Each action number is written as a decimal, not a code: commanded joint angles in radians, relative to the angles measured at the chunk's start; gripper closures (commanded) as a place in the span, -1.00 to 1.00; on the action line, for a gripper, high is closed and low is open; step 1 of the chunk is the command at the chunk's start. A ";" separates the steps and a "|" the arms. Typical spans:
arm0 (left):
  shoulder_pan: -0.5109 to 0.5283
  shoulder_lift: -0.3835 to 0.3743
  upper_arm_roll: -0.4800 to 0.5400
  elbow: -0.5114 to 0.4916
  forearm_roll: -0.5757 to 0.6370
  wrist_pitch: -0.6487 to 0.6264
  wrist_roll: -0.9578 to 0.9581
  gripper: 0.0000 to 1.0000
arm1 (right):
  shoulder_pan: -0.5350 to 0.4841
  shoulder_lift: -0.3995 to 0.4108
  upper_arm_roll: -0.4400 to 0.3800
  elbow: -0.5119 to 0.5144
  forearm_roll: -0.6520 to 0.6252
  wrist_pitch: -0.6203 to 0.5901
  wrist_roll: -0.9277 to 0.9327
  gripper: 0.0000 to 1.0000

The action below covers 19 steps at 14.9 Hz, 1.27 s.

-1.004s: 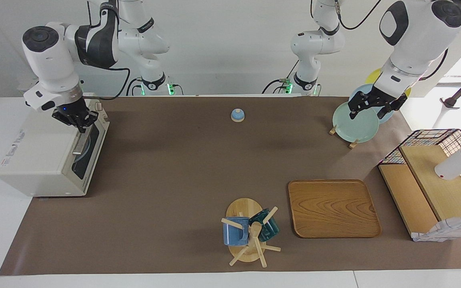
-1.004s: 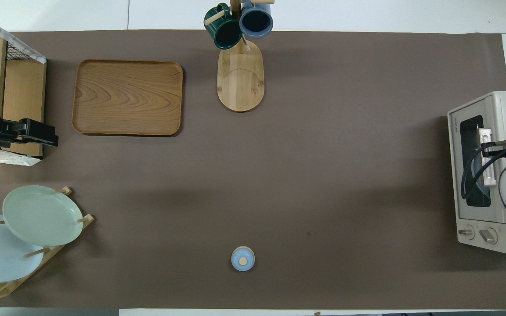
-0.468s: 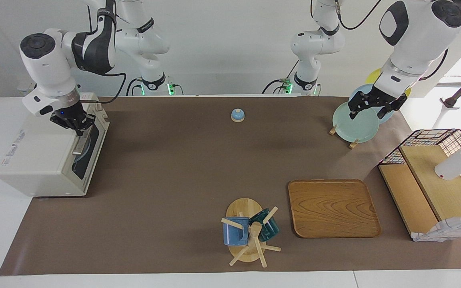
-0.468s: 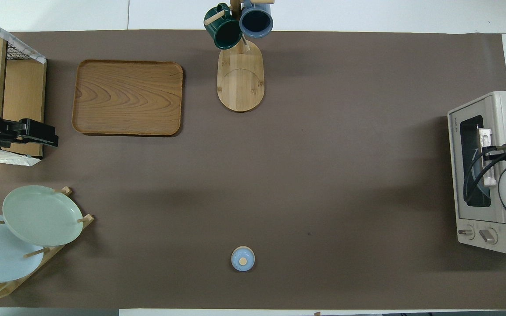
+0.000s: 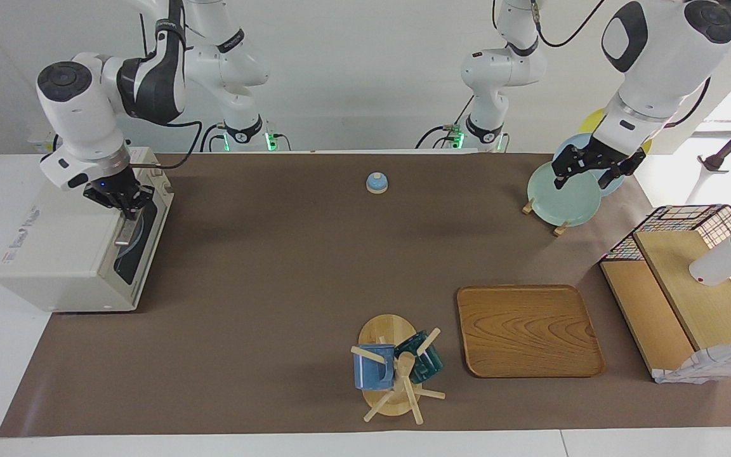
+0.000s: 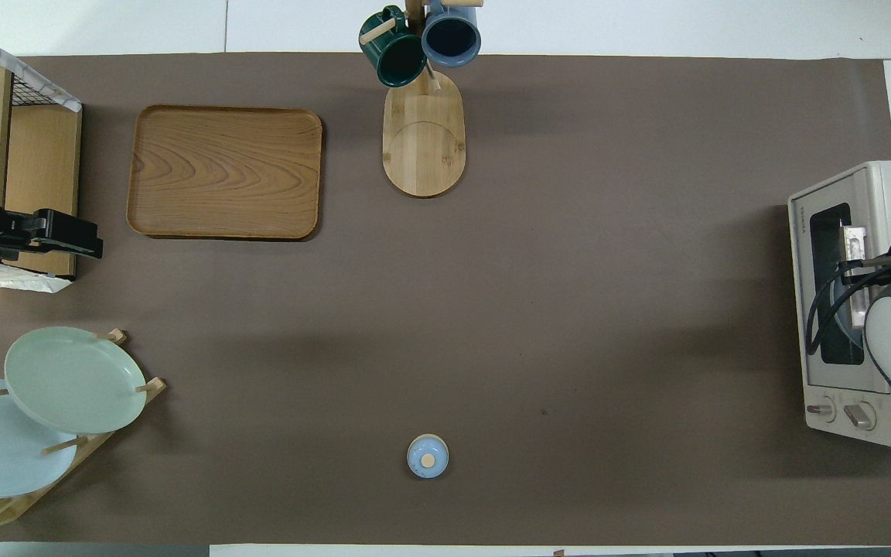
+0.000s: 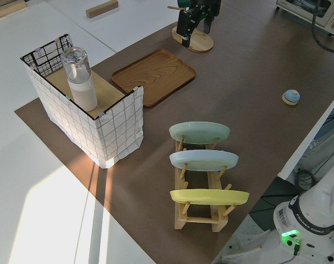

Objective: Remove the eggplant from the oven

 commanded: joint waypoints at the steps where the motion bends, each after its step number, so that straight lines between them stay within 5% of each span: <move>1: 0.011 -0.007 -0.006 0.001 0.018 -0.001 -0.008 -1.00 | -0.013 -0.009 0.009 -0.043 -0.001 0.047 -0.008 1.00; 19: 0.011 -0.007 -0.008 0.001 0.018 -0.003 -0.008 -1.00 | 0.122 0.114 0.015 -0.184 0.116 0.383 0.096 1.00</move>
